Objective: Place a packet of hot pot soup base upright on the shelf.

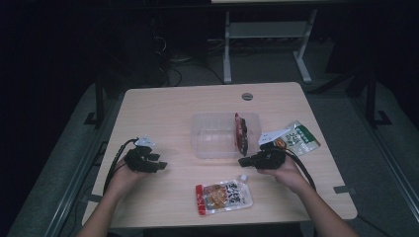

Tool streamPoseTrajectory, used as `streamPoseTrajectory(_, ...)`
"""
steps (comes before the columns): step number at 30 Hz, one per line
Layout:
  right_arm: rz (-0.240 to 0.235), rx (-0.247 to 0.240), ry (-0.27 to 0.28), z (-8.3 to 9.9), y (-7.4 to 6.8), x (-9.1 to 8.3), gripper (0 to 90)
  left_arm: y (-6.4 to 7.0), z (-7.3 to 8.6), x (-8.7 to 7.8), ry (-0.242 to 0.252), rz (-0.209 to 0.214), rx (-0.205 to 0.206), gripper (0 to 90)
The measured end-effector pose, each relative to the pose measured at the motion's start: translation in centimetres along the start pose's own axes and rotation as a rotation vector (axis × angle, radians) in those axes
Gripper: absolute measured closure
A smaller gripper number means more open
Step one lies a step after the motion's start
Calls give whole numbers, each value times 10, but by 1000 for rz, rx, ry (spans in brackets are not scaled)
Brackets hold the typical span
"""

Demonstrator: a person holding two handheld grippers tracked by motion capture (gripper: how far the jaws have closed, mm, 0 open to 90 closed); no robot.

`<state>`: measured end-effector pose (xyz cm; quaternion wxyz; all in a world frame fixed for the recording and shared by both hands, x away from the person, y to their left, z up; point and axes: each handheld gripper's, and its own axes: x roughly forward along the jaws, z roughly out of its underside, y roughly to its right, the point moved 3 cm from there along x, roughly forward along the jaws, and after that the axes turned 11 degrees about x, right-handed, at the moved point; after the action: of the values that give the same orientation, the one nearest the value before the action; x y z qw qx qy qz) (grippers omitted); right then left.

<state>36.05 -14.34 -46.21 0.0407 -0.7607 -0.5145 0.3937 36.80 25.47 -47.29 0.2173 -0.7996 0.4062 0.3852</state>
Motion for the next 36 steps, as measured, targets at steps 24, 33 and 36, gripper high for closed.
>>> streamPoseTrajectory(24, 4, -47, 174, -26, -14, -22, 899, 1, 0, 0, -2, 1, -1, 481)
streamPoseTrajectory(33, 63, -72, 134, -16, -23, -38, 696, 1, -1, -2, 19, 11, 8, 480)
streamPoseTrajectory(36, 91, -64, 98, -10, -25, -42, 588, 3, -2, -3, 26, 22, 13, 480)
